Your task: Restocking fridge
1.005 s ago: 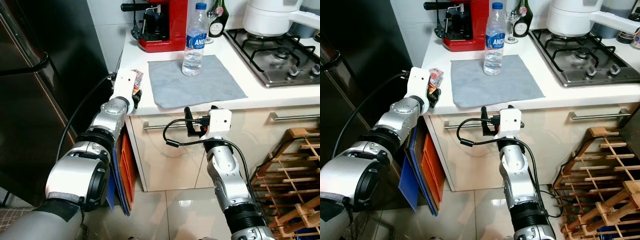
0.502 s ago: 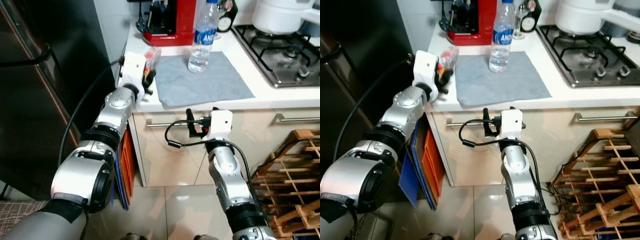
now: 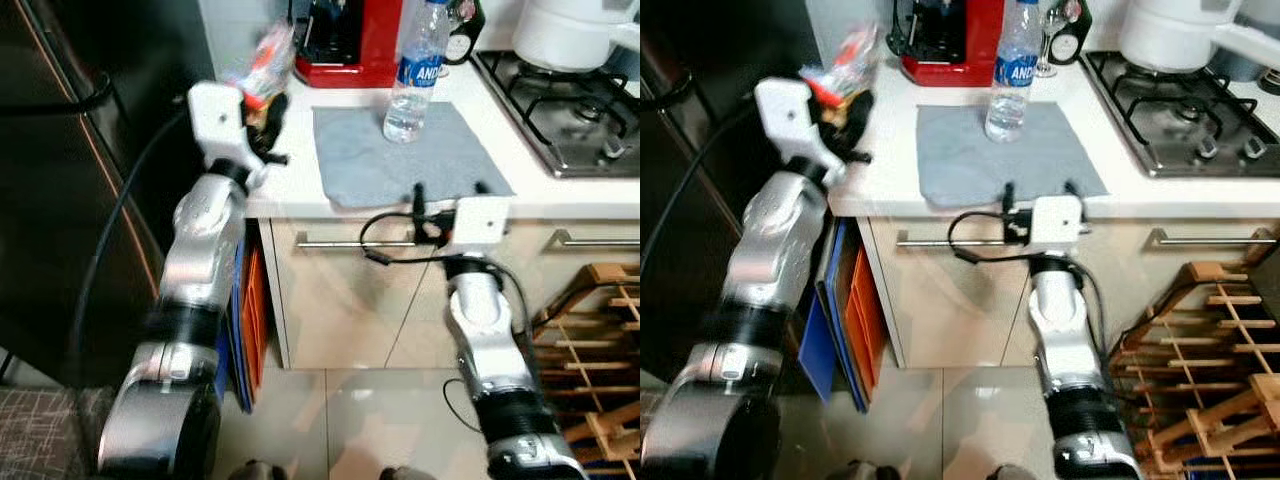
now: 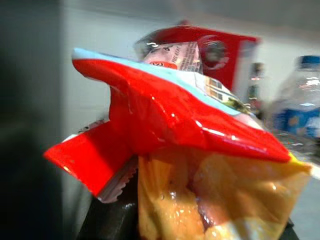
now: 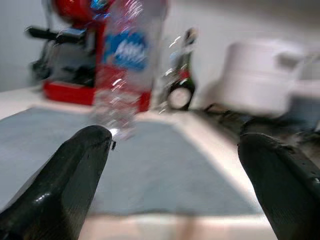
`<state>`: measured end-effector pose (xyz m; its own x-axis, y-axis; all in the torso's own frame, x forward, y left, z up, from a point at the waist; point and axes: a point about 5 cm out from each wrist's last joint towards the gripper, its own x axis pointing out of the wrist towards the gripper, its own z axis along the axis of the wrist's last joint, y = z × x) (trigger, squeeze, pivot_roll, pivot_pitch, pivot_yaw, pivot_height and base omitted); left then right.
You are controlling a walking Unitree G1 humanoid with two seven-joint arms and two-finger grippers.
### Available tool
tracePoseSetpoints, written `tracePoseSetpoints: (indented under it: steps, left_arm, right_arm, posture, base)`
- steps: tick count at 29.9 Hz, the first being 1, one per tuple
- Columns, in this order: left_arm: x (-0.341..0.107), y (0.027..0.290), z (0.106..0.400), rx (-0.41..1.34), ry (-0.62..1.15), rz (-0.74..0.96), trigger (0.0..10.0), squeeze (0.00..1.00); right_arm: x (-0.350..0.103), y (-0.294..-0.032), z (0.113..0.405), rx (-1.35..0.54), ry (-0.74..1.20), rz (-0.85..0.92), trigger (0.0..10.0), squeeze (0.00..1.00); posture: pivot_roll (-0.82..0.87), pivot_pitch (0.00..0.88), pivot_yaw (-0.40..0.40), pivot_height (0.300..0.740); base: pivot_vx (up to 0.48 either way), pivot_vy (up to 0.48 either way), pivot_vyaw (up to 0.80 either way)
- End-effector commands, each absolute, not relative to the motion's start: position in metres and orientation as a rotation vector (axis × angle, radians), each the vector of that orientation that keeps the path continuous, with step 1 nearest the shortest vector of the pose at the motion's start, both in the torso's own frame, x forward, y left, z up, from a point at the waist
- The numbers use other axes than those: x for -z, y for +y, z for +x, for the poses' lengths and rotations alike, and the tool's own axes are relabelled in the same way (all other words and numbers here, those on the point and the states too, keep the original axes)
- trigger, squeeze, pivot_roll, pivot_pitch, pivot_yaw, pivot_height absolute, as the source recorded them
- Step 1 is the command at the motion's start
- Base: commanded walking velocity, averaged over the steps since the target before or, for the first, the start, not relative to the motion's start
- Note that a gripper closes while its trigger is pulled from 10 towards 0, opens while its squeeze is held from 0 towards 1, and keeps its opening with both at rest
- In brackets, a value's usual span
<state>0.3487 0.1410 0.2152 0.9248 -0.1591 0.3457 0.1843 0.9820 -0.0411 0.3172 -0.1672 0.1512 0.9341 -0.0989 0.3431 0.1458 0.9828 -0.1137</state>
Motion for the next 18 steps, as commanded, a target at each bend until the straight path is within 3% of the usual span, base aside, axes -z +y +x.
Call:
tracePoseSetpoints:
  steps: [1, 7, 18]
  left_arm:
    - [-0.239, 0.134, 0.341, 0.183, -0.456, -0.035, 10.0, 0.0]
    - [-0.235, 0.125, 0.343, 0.176, -0.43, 0.004, 10.0, 0.0]
    - [-0.212, 0.122, 0.343, 0.151, -0.328, 0.074, 10.0, 0.0]
  right_arm:
    - [-0.163, -0.171, 0.318, 0.145, -0.386, -0.137, 10.0, 0.06]
    - [-0.161, -0.163, 0.325, 0.112, -0.373, -0.105, 10.0, 0.05]
    - [-0.142, -0.153, 0.322, 0.067, -0.281, -0.078, 10.0, 0.05]
  posture:
    - [-0.09, 0.0, -0.005, 0.74]
    - [-0.1, 0.0, -0.012, 0.74]
    - [-0.12, 0.0, -0.007, 0.74]
  base:
    - [0.0, 0.0, 0.0]
    - [0.0, 0.0, 0.0]
    - [-0.36, 0.0, 0.0]
